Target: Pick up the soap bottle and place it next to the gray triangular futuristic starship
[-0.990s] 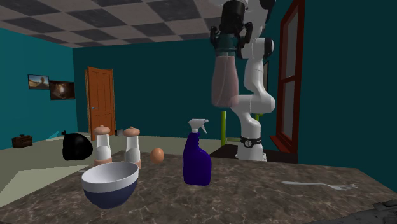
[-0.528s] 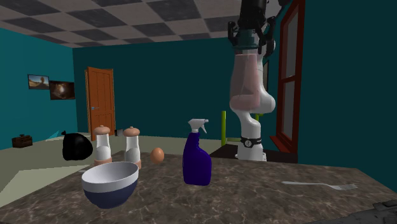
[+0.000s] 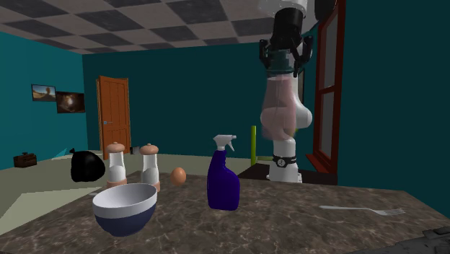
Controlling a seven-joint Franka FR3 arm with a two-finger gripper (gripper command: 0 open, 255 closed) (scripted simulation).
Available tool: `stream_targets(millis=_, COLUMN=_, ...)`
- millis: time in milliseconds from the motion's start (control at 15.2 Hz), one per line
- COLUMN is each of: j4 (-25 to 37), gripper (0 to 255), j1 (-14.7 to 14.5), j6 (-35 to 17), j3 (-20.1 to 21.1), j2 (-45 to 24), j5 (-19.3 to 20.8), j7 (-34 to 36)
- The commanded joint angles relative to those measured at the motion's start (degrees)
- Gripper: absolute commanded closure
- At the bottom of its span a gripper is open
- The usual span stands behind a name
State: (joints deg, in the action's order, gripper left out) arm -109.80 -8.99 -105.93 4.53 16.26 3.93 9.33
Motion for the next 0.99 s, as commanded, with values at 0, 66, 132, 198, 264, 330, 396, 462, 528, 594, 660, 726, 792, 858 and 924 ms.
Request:
stream_targets(millis=0, j4=-1.77, gripper=255, j1=0.0, j6=-1.59, j3=-0.02, j2=0.25, j5=0.02, j7=0.08)
stream_targets(millis=66, j4=-2.65, gripper=255, j1=0.0, j6=-2.36, j3=-0.02, j2=0.36, j5=0.02, j7=0.14)
stream_targets(millis=132, j4=-3.52, gripper=255, j1=-0.01, j6=-3.13, j3=-0.02, j2=0.45, j5=0.04, j7=0.19)
stream_targets(millis=198, j4=-4.37, gripper=255, j1=-0.01, j6=-3.89, j3=-0.03, j2=0.54, j5=0.05, j7=0.25)
stream_targets(millis=264, j4=-5.21, gripper=255, j1=-0.01, j6=-4.66, j3=-0.03, j2=0.61, j5=0.06, j7=0.3)
stream_targets(millis=330, j4=-6.03, gripper=255, j1=-0.01, j6=-5.43, j3=-0.03, j2=0.66, j5=0.08, j7=0.36)
stream_targets(millis=396, j4=-6.85, gripper=255, j1=-0.01, j6=-6.2, j3=-0.02, j2=0.71, j5=0.1, j7=0.42)
stream_targets(millis=462, j4=-7.65, gripper=255, j1=-0.01, j6=-6.96, j3=-0.02, j2=0.74, j5=0.12, j7=0.48)
stream_targets(millis=528, j4=-8.44, gripper=255, j1=-0.01, j6=-7.73, j3=-0.02, j2=0.76, j5=0.14, j7=0.54)
stream_targets(millis=594, j4=-9.21, gripper=255, j1=-0.01, j6=-8.5, j3=-0.02, j2=0.77, j5=0.16, j7=0.6)
stream_targets(millis=660, j4=-9.98, gripper=255, j1=-0.01, j6=-9.26, j3=-0.01, j2=0.76, j5=0.19, j7=0.67)
stream_targets(millis=726, j4=-10.73, gripper=255, j1=-0.01, j6=-10.03, j3=-0.01, j2=0.74, j5=0.21, j7=0.73)
stream_targets(millis=792, j4=-11.47, gripper=255, j1=-0.01, j6=-10.8, j3=0.0, j2=0.71, j5=0.24, j7=0.8)
stream_targets(millis=858, j4=-12.2, gripper=255, j1=-0.01, j6=-11.57, j3=0.01, j2=0.67, j5=0.27, j7=0.87)
stream_targets(millis=924, j4=-12.91, gripper=255, j1=0.0, j6=-12.34, j3=0.01, j2=0.62, j5=0.31, j7=0.94)
